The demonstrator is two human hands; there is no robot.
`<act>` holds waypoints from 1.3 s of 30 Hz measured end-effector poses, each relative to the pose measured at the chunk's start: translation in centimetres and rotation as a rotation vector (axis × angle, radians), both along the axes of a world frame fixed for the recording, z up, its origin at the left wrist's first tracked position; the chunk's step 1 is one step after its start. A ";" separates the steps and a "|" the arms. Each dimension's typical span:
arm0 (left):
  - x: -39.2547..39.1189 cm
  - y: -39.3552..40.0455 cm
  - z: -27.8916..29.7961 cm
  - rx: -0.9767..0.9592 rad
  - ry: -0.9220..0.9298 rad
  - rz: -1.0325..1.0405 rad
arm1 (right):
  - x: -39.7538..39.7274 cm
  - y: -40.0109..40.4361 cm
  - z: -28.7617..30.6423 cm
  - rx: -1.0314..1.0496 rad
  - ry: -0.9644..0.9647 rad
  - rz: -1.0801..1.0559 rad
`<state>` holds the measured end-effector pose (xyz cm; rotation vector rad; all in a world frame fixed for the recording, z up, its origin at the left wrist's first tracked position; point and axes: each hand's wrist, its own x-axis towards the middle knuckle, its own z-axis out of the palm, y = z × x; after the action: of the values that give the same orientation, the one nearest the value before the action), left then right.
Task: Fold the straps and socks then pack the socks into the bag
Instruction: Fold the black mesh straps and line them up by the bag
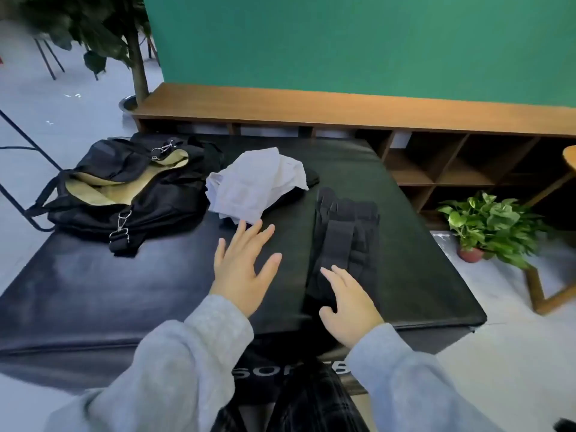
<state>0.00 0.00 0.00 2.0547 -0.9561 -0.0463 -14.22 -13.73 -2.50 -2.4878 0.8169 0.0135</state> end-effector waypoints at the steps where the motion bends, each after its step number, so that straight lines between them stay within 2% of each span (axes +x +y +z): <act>1: -0.4 -0.3 -0.5 0.046 0.012 -0.015 | 0.2 -0.1 -0.3 -0.011 0.017 0.000; 8: -2.9 -2.6 -4.5 0.454 0.200 -0.105 | 0.4 -1.0 -2.0 -0.055 -0.008 -0.069; 12: -3.9 -3.8 -5.1 0.576 0.275 -0.187 | 0.1 -1.7 -2.1 -0.053 -0.068 -0.132; 20: -5.0 -5.3 -3.2 0.429 0.472 -0.280 | -0.8 -3.0 -0.8 -0.055 -0.139 -0.183; 26: -4.9 -5.3 -4.9 0.353 0.609 -0.270 | -1.5 -4.2 -0.2 -0.028 -0.114 -0.176; 32: -4.9 -5.9 -6.0 0.304 0.699 -0.274 | -1.9 -4.5 1.7 0.100 -0.373 -0.397; 35: -4.7 -6.3 -6.4 0.268 0.645 -0.243 | -1.6 -4.0 2.4 0.128 -0.507 -0.400; 39: -3.6 -6.2 -4.3 0.040 0.466 -0.206 | -1.0 -2.9 2.5 0.019 -0.622 -0.300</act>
<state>-3.61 -6.17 -4.29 1.8531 -0.8677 -0.6288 -15.24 -16.66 -0.05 -2.1254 0.8827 -0.8063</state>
